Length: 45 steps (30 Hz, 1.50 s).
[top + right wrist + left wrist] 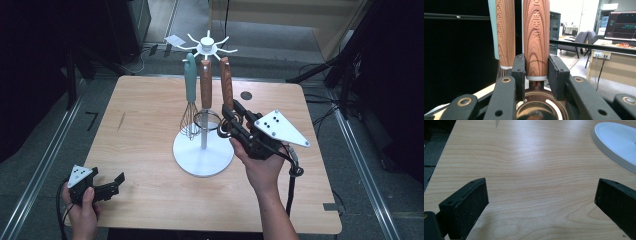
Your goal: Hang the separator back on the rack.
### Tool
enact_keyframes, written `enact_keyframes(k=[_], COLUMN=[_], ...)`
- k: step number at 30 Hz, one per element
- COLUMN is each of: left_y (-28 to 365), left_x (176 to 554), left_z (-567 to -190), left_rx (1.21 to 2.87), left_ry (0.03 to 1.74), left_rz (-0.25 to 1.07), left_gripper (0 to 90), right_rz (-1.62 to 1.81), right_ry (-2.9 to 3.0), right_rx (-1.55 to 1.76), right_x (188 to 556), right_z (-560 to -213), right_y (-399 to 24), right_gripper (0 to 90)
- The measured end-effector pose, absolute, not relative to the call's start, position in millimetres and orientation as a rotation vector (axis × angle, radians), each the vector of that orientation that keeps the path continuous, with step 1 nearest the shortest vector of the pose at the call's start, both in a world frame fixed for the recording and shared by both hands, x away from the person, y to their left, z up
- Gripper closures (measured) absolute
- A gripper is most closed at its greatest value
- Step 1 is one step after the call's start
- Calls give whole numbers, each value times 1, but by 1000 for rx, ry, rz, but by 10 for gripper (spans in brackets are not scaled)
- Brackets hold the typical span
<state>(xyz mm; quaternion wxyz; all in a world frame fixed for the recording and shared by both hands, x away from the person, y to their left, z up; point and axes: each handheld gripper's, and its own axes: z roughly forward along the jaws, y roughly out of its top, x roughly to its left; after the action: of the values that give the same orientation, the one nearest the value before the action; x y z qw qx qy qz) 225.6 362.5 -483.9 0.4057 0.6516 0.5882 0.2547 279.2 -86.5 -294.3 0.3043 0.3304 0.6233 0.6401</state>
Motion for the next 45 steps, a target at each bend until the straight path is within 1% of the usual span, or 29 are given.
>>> enact_keyframes(k=[3, 4, 5, 6, 7, 8, 9, 12, 14, 15, 16, 17, 18, 19, 20, 21, 24, 31, 39, 45], left_y=[363, 362, 362, 362, 363, 363, 363, 363, 363, 363, 362, 362, 362, 362, 362, 361, 361, 361, 362, 362], left_x=[226, 226, 226, 226, 226, 226, 226, 226, 226, 226, 226, 226, 226, 225, 225, 225, 225, 225, 225, 225], left_z=[-484, -484, -484, -484, -484, -484, -484, -484, -484, -484, -484, -484, -484, -484, -484, -483, -484, -484, -483, -484], left_rx=[1644, 1647, 1646, 1646, 1647, 1647, 1646, 1646, 1646, 1646, 1646, 1646, 1647, 1647, 1647, 1648, 1652, 1649, 1632, 1633], left_ry=[1484, 1484, 1484, 1484, 1483, 1483, 1485, 1483, 1483, 1483, 1481, 1481, 1480, 1479, 1479, 1476, 1475, 1475, 1476, 1473], left_rz=[642, 644, 645, 645, 642, 642, 641, 643, 644, 646, 648, 648, 648, 653, 653, 655, 657, 657, 665, 671], left_gripper=[0, 0, 0, 0, 0, 0, 0, 0, 0, 0, 0, 0, 0, 0, 0, 0, 0, 0, 0, 0], right_rz=[1711, 1719, 1710, 1710, 1701, 1701, 1680, 1626, 1617, 1606, 1586, 1581, 1581, 1570, 1570, 1544, 1541, 1542, 1509, 1455], right_ry=[1660, 1663, 1671, 1671, 1674, 1674, 1680, 1687, 1688, 1689, 1688, 1687, 1687, 1698, 1698, 1711, 1729, 1742, 1789, 1795], right_rx=[867, 869, 864, 864, 863, 863, 862, 876, 880, 887, 916, 933, 933, 951, 951, 969, 991, 1065, 1083, 1127], right_x=[280, 279, 279, 279, 278, 278, 277, 277, 277, 276, 275, 275, 275, 274, 274, 272, 270, 268, 264, 260], right_z=[-295, -295, -297, -297, -300, -300, -305, -315, -319, -323, -330, -334, -334, -342, -342, -349, -359, -381, -407, -427], right_y=[-88, -89, -92, -92, -94, -94, -96, -99, -99, -100, -101, -103, -103, -104, -104, -105, -110, -122, -133, -149], right_gripper=[696, 655, 568, 568, 515, 515, 466, 399, 381, 349, 276, 239, 239, 180, 180, 127, 62, 0, 0, 0])
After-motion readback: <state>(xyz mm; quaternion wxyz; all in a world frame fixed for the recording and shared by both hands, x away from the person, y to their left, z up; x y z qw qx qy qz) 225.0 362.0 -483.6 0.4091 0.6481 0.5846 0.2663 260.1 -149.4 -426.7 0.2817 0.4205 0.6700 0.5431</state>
